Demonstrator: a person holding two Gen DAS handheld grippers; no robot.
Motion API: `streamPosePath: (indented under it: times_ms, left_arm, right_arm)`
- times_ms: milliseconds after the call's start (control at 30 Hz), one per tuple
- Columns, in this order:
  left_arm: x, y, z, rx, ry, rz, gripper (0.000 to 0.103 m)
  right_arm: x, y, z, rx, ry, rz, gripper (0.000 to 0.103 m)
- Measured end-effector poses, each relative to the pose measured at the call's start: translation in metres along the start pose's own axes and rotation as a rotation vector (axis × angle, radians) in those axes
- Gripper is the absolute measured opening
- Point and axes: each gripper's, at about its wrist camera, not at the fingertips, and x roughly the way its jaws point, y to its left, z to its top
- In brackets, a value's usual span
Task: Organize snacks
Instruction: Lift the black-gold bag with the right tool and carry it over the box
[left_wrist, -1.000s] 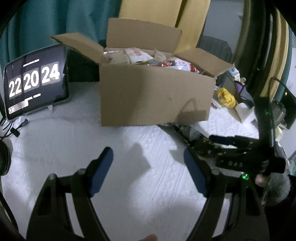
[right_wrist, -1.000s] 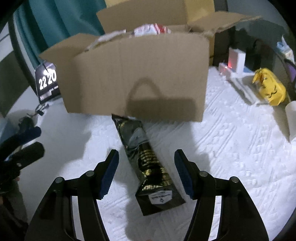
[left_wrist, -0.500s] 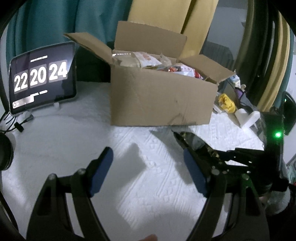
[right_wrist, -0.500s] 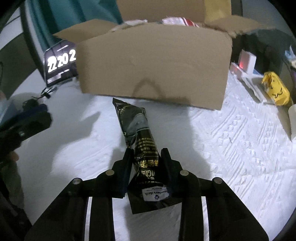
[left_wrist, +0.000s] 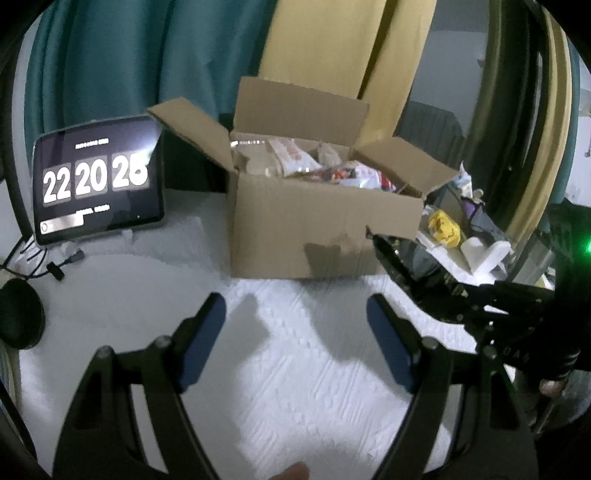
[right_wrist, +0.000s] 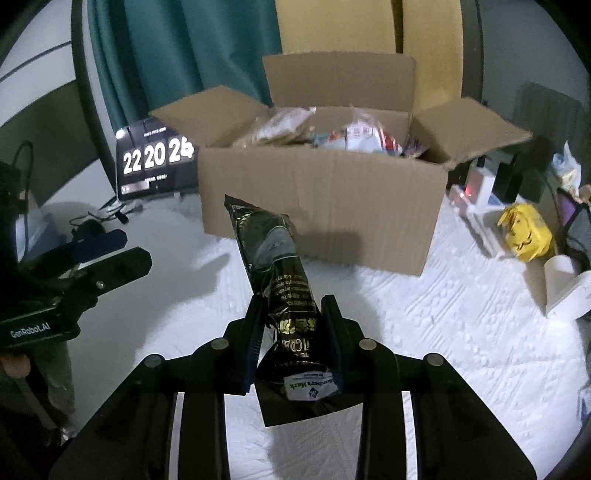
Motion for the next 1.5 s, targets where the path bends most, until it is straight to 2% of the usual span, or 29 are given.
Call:
streamPosePath:
  times_ms: [67, 133, 167, 867, 1100, 1500]
  left_arm:
    - [-0.002, 0.001, 0.004, -0.001, -0.012, 0.005, 0.083]
    - [-0.004, 0.002, 0.009, -0.007, -0.028, 0.011, 0.095]
    - [-0.005, 0.003, 0.012, -0.009, -0.035, 0.012, 0.096]
    - [0.003, -0.009, 0.077, 0.024, -0.138, 0.022, 0.097]
    - [0.017, -0.02, 0.099, 0.064, -0.156, 0.016, 0.097]
    - [0.049, -0.026, 0.141, 0.077, -0.2, 0.018, 0.097]
  right_arm:
    - [-0.006, -0.001, 0.006, 0.0, -0.018, -0.005, 0.033]
    - [-0.01, -0.001, 0.012, 0.0, -0.036, -0.012, 0.033]
    - [-0.012, -0.002, 0.014, 0.0, -0.043, -0.014, 0.033]
    - [-0.022, -0.028, 0.067, 0.012, -0.14, -0.066, 0.033]
    - [-0.017, -0.038, 0.089, 0.012, -0.175, -0.08, 0.033]
    - [0.008, -0.066, 0.128, 0.028, -0.215, -0.114, 0.033]
